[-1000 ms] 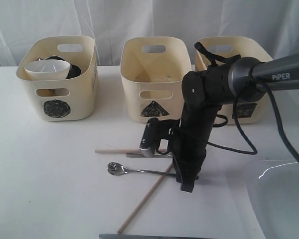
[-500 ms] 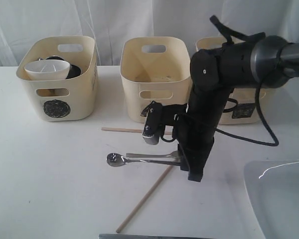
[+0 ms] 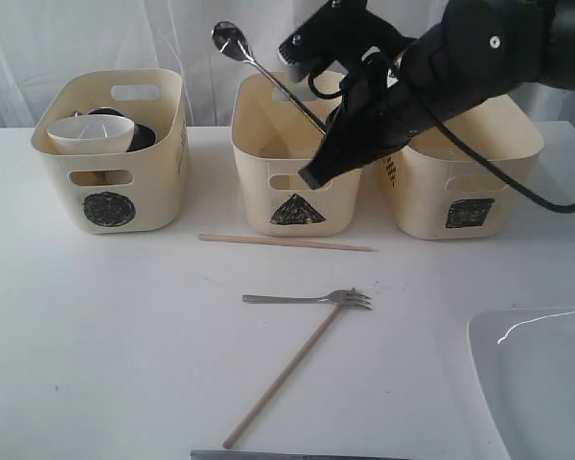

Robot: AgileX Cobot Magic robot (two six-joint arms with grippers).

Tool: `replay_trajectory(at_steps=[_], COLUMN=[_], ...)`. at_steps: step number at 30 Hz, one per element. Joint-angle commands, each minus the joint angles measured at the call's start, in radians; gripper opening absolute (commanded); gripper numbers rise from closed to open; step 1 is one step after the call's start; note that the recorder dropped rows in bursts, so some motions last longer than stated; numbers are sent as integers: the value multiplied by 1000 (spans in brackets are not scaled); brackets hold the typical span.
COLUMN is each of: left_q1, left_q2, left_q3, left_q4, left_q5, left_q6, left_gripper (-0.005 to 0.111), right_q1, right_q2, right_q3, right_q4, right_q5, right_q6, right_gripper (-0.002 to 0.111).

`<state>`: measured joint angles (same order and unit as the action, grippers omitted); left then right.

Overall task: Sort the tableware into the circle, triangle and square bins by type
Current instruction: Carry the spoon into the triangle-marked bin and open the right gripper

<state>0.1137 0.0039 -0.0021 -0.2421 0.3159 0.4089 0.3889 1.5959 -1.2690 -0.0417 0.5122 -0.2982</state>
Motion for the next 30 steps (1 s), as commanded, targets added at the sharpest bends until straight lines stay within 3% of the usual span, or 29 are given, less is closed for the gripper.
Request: replay_trajectory(at_steps=[1,4,8,15,26,30], left_q1=[1,1,1,1,1,1], left_q2=[-4,-4,-4,-4,-4,-4], left_q3=[2,2,2,2,2,2], left_q4=[-9,-9,-9,-9,-9,-9], left_q5=[0,0,0,0,0,0], left_q6=[3,3,3,3,3,3], left_gripper=[0,0,0,0,0,0], right_q1=[-2,-26,-84,-91,-93,-93], right_q2=[-8,50,219,461,579,599], right_q3=[2,-37,-232,-482,-504,-504], right_q4=[-66,-64,-55,-48,-48,-48], right_q5=[-128,-232,-110,-148,-274,-264], right_q6=[184,263,330,328,225,175], right_gripper=[0,0,0,0,0,9])
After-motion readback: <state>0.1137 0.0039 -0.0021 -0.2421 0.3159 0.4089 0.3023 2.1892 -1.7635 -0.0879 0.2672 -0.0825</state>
